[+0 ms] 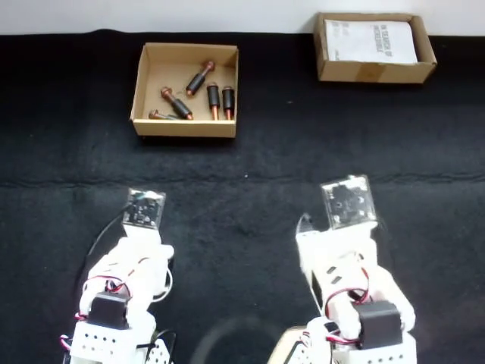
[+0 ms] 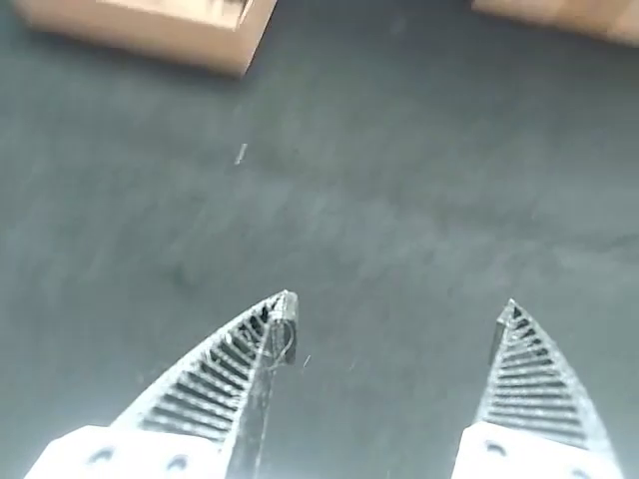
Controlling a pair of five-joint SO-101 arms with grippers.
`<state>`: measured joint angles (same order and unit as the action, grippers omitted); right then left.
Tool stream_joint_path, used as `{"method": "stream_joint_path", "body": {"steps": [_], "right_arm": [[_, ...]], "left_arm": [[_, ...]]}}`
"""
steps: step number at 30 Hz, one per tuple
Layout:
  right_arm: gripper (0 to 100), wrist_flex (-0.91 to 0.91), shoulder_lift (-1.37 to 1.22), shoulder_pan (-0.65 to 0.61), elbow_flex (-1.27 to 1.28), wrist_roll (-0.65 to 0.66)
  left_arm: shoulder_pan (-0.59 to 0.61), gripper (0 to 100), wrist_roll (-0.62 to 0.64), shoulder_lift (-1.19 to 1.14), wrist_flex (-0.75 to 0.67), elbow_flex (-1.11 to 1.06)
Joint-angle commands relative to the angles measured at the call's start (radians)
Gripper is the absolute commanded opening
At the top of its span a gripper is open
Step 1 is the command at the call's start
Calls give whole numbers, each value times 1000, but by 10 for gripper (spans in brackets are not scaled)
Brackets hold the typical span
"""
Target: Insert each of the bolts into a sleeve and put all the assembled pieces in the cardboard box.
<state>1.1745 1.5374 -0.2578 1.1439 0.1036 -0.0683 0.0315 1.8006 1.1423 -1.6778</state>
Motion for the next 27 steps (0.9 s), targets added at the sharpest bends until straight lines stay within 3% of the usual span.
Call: {"method": "stream_joint_path", "body": {"steps": [1,7,14,19,27], "right_arm": [[286,-122,8,71,154,11],[257,-219,1,154,389,11],[2,-217,1,156,470,11],[8,-202,1,153,545,11],[8,-24,1,156,524,11]], "left_arm": [[-12,10,-86,7,37,-18],[84,10,-149,7,118,-18],[266,10,-169,7,178,-18],[343,10,-166,7,178,-18],[386,10,-166,7,178,-18]]}}
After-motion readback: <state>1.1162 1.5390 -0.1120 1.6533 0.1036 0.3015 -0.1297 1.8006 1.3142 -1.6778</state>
